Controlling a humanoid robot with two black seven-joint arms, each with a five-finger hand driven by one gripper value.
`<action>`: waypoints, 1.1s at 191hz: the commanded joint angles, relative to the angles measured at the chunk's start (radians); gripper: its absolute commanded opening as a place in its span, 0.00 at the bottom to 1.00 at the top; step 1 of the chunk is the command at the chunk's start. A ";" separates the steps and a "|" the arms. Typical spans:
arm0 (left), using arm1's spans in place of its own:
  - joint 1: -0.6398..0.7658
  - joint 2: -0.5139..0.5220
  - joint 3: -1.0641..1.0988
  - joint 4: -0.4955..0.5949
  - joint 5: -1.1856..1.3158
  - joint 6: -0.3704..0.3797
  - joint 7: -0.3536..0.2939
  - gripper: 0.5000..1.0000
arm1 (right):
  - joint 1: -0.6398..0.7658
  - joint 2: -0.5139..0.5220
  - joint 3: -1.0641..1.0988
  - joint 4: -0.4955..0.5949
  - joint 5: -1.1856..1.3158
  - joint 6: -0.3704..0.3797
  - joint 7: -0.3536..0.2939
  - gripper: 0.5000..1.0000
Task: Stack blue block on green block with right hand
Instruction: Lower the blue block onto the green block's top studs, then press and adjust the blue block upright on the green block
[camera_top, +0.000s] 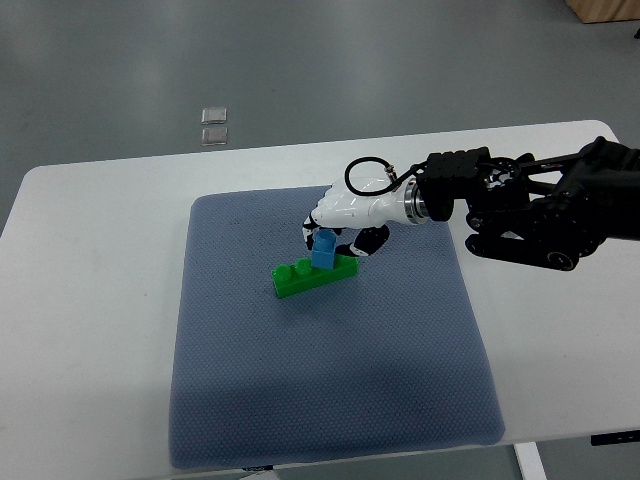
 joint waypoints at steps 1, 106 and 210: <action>0.000 0.000 0.000 0.000 0.000 0.000 0.000 1.00 | 0.004 -0.007 0.000 0.000 0.000 -0.008 0.003 0.00; 0.000 0.000 0.000 0.000 -0.001 0.000 0.000 1.00 | -0.013 -0.001 -0.009 -0.002 -0.043 -0.031 0.029 0.00; 0.000 0.000 0.000 0.000 0.001 0.000 0.000 1.00 | -0.005 -0.001 -0.014 -0.029 -0.044 -0.038 0.029 0.00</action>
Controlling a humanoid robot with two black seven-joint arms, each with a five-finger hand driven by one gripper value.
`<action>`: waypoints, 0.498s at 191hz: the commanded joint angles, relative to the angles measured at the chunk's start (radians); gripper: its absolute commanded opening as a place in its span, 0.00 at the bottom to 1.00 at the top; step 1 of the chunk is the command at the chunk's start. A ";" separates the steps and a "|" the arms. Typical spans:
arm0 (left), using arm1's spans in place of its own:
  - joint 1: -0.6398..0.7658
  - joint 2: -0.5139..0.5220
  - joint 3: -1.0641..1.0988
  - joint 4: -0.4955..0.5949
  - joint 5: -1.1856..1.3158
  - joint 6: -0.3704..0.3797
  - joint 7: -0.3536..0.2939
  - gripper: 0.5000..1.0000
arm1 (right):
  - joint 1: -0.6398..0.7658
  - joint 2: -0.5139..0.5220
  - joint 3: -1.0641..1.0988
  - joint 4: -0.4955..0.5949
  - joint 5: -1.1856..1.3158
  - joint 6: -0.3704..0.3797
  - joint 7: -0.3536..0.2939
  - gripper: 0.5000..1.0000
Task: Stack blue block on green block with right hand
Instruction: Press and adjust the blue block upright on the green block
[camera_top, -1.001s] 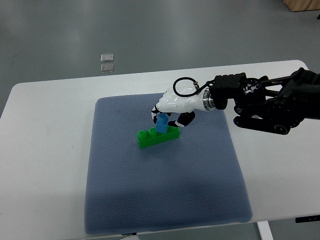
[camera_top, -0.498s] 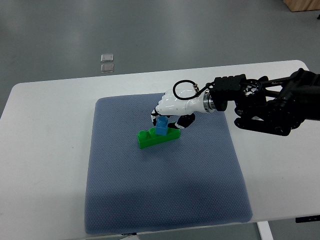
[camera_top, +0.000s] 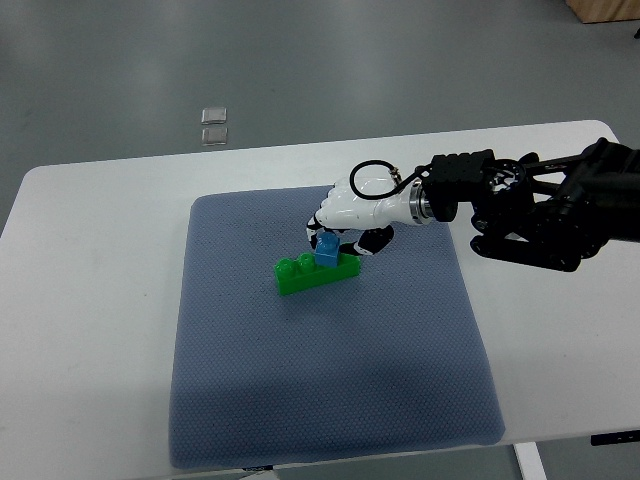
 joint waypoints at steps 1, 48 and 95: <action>0.000 0.000 0.000 0.000 0.001 0.000 0.000 1.00 | 0.005 -0.004 0.002 0.001 0.002 0.005 0.001 0.00; 0.000 0.000 0.000 0.000 0.001 0.000 0.000 1.00 | -0.003 -0.001 0.003 0.001 0.015 0.012 0.001 0.00; 0.000 0.000 0.000 0.000 -0.001 0.000 0.000 1.00 | -0.012 0.002 0.003 0.001 0.017 0.022 0.001 0.00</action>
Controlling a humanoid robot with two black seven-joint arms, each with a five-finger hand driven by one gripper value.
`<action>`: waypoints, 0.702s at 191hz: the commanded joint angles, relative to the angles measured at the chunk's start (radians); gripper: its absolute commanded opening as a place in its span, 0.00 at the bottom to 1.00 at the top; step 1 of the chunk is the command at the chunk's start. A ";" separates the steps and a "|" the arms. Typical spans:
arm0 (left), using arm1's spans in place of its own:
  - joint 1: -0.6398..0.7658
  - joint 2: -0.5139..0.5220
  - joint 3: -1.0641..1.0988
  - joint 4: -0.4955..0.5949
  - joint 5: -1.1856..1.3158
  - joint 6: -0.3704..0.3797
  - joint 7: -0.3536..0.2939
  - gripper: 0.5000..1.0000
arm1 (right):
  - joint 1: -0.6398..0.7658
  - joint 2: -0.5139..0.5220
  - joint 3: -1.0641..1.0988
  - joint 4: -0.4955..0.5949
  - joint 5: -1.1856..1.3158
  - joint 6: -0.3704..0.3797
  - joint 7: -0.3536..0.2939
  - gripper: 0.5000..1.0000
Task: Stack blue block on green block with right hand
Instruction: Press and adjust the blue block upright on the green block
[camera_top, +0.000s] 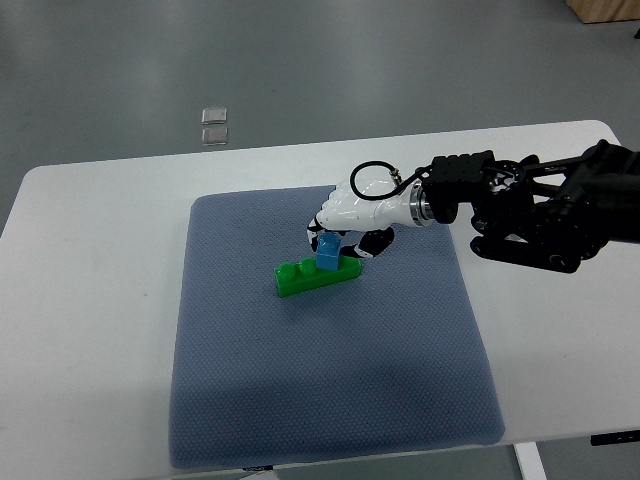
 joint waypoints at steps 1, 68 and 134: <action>0.000 0.000 0.000 0.000 -0.001 0.000 0.000 1.00 | -0.002 0.002 0.000 0.000 -0.001 0.001 0.000 0.00; 0.000 0.000 0.000 0.000 0.001 0.000 0.000 1.00 | -0.009 0.000 0.000 -0.002 -0.015 -0.013 0.000 0.00; 0.000 0.000 0.000 0.000 0.001 0.000 0.000 1.00 | 0.001 -0.007 0.000 -0.002 -0.045 -0.052 0.006 0.00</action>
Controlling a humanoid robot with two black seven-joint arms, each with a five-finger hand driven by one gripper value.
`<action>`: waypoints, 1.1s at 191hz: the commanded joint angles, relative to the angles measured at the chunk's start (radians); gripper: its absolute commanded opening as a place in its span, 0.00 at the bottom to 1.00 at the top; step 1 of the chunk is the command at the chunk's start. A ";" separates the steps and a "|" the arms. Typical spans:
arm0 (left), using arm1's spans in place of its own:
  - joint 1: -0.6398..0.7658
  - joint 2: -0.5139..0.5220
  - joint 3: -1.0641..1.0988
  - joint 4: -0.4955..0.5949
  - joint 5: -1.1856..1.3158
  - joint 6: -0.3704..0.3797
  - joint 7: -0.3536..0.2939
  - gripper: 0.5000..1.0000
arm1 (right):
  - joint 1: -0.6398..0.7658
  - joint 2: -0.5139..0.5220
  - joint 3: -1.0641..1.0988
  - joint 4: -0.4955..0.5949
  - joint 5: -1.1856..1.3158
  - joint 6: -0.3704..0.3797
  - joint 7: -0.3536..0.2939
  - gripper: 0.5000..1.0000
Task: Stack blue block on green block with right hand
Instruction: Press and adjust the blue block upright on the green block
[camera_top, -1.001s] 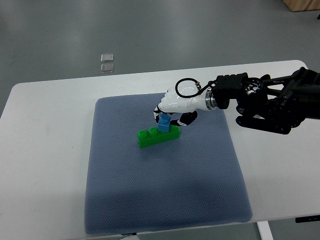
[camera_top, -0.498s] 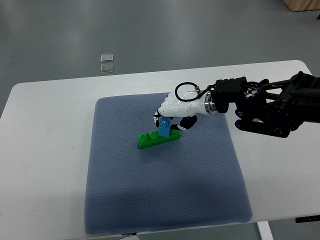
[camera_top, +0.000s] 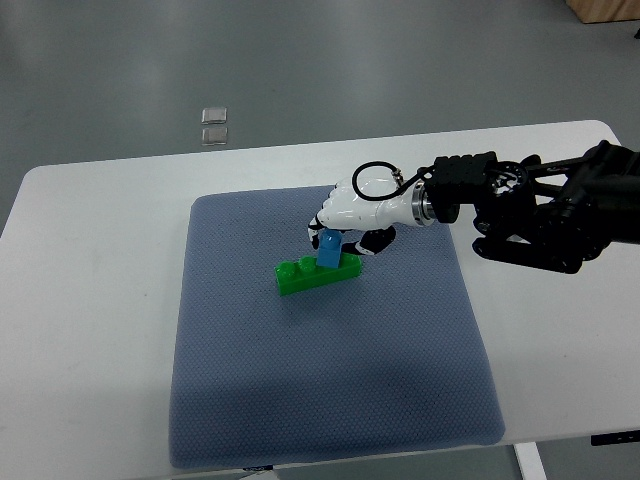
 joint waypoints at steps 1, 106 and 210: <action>0.000 0.000 0.000 0.000 0.001 0.000 0.000 1.00 | 0.001 -0.001 0.001 0.000 -0.013 -0.013 0.004 0.00; 0.000 0.000 0.000 0.000 -0.001 0.000 0.000 1.00 | -0.011 0.010 -0.002 -0.009 -0.042 -0.048 0.024 0.00; 0.000 0.000 0.000 0.000 0.001 0.000 0.000 1.00 | -0.015 0.010 -0.010 -0.023 -0.083 -0.093 0.032 0.00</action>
